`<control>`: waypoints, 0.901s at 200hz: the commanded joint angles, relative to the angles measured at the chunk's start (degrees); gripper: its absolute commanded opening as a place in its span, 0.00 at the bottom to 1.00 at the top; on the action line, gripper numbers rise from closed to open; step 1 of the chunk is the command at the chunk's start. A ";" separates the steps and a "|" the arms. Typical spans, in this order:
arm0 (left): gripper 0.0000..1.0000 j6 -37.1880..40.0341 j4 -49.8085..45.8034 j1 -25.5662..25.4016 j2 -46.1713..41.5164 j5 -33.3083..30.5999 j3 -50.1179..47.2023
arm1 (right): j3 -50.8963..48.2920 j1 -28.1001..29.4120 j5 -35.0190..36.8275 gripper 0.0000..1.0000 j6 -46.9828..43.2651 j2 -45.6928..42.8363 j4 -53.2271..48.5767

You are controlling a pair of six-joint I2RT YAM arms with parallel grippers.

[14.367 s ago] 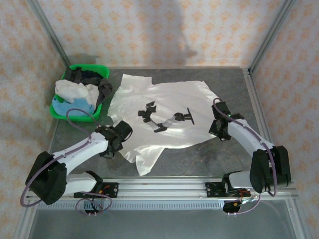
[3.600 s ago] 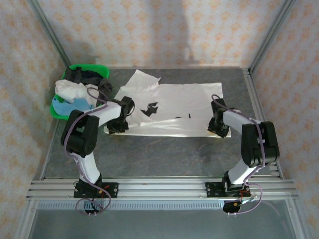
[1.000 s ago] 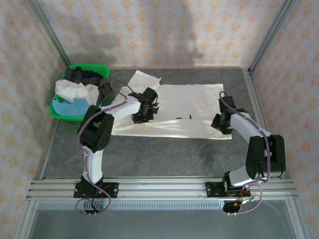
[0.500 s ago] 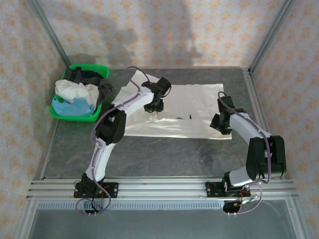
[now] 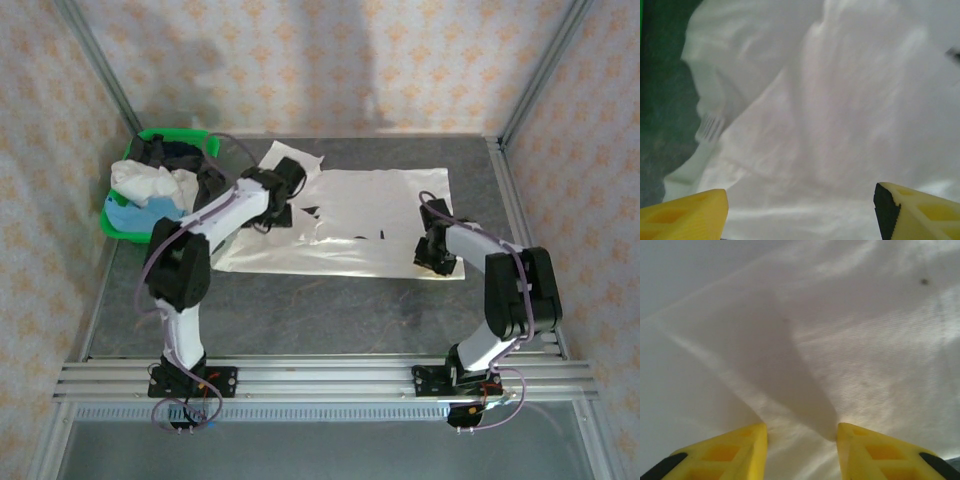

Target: Fold and stack the t-shirts

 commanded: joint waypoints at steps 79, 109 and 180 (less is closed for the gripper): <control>0.74 -5.10 11.11 7.07 -10.81 1.54 -31.98 | -0.24 -3.27 3.36 0.45 3.50 -7.61 -4.98; 0.73 -5.51 10.83 7.16 -11.52 1.31 -32.74 | -1.34 -2.36 4.13 0.45 4.50 -4.24 -3.89; 0.73 -5.28 6.89 8.53 -17.63 1.88 -33.55 | -5.05 -8.36 0.65 0.44 7.00 -10.62 -4.52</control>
